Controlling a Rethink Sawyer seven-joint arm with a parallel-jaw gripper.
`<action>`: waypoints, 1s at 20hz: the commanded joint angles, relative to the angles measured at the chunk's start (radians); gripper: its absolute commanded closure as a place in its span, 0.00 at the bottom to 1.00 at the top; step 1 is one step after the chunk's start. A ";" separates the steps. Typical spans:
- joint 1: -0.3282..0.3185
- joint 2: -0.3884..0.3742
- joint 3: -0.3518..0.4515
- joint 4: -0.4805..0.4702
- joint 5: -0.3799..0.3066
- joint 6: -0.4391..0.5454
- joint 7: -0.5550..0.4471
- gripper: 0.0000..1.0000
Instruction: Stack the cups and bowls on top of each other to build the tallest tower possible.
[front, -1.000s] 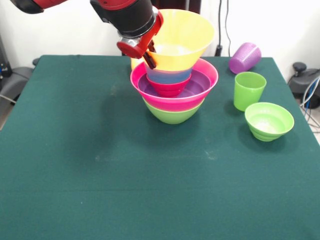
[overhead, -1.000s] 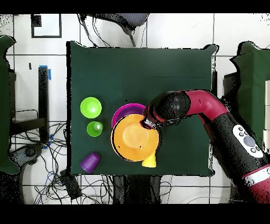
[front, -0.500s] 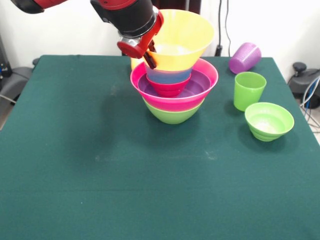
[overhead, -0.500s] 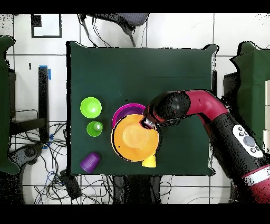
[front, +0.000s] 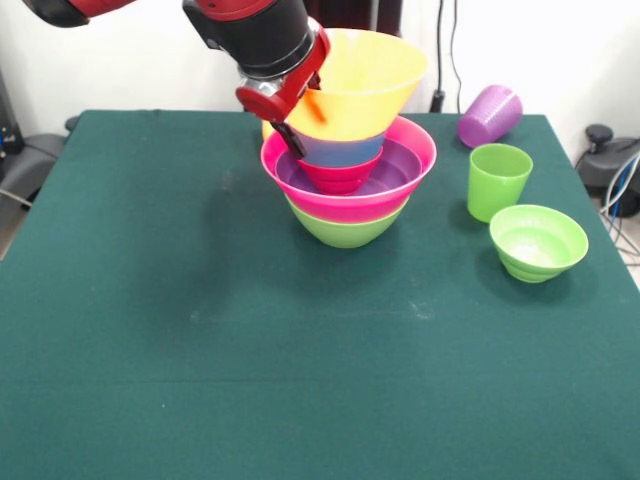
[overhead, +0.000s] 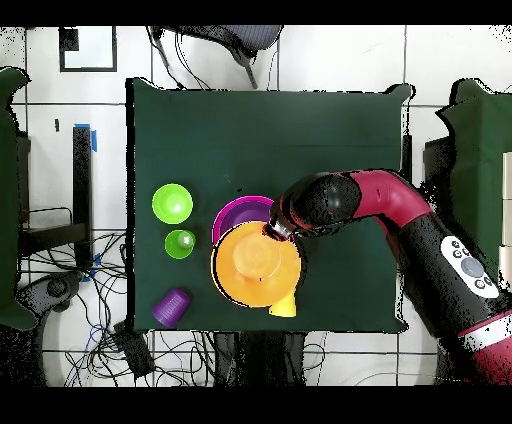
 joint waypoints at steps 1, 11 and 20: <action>0.024 0.063 -0.003 -0.004 -0.053 -0.082 -0.146 0.00; 0.024 0.064 -0.003 -0.003 -0.047 -0.095 -0.151 0.00; 0.032 0.051 -0.007 -0.009 -0.045 -0.073 -0.149 0.00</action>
